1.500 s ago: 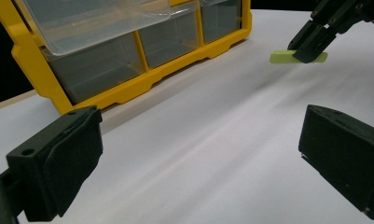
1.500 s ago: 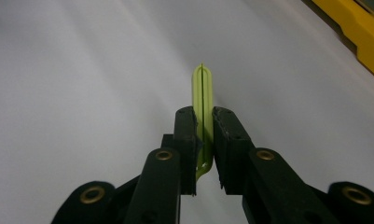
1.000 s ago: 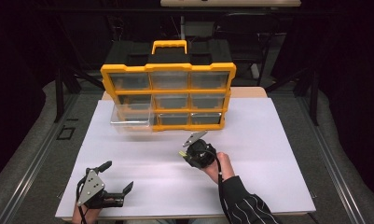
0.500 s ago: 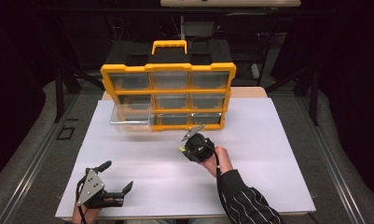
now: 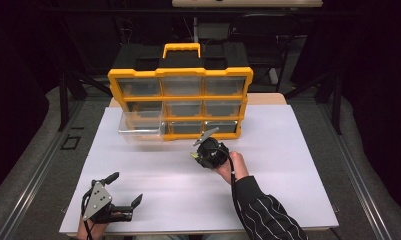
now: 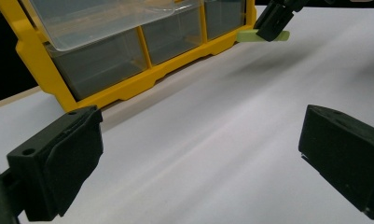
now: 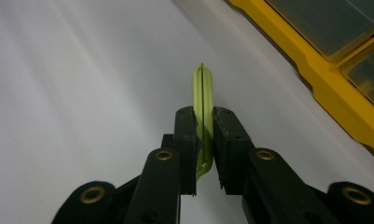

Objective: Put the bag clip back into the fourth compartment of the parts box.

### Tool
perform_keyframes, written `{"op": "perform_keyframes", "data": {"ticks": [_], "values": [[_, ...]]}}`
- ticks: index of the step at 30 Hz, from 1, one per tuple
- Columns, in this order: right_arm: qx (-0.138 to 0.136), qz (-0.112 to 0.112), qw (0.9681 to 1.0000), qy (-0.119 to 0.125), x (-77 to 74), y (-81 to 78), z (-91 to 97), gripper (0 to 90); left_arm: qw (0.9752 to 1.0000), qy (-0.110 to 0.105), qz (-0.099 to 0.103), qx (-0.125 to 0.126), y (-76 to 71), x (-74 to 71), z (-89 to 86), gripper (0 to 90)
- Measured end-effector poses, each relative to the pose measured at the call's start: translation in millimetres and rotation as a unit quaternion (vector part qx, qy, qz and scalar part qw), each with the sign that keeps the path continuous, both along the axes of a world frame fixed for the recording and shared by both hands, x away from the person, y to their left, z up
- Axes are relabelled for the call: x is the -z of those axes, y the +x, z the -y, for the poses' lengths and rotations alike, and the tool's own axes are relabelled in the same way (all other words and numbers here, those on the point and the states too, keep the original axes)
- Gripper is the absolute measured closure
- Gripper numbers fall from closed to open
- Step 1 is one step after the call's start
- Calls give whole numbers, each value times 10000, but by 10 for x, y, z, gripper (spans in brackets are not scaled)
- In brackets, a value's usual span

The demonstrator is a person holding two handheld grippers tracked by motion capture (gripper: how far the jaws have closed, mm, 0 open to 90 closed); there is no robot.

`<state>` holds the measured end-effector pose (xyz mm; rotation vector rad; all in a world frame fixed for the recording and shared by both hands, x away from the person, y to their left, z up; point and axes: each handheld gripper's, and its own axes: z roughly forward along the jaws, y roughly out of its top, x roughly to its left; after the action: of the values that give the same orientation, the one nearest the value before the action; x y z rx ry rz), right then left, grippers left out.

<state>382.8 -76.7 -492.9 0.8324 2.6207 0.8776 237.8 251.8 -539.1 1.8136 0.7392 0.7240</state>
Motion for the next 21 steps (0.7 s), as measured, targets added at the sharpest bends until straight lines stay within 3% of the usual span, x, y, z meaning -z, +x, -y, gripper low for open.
{"op": "perform_keyframes", "data": {"ticks": [21], "values": [[-116, 58, 9998, -120, -233, 134, -122, 801, 10000, 22, -10, 21, 2, -1, 6, 0]]}}
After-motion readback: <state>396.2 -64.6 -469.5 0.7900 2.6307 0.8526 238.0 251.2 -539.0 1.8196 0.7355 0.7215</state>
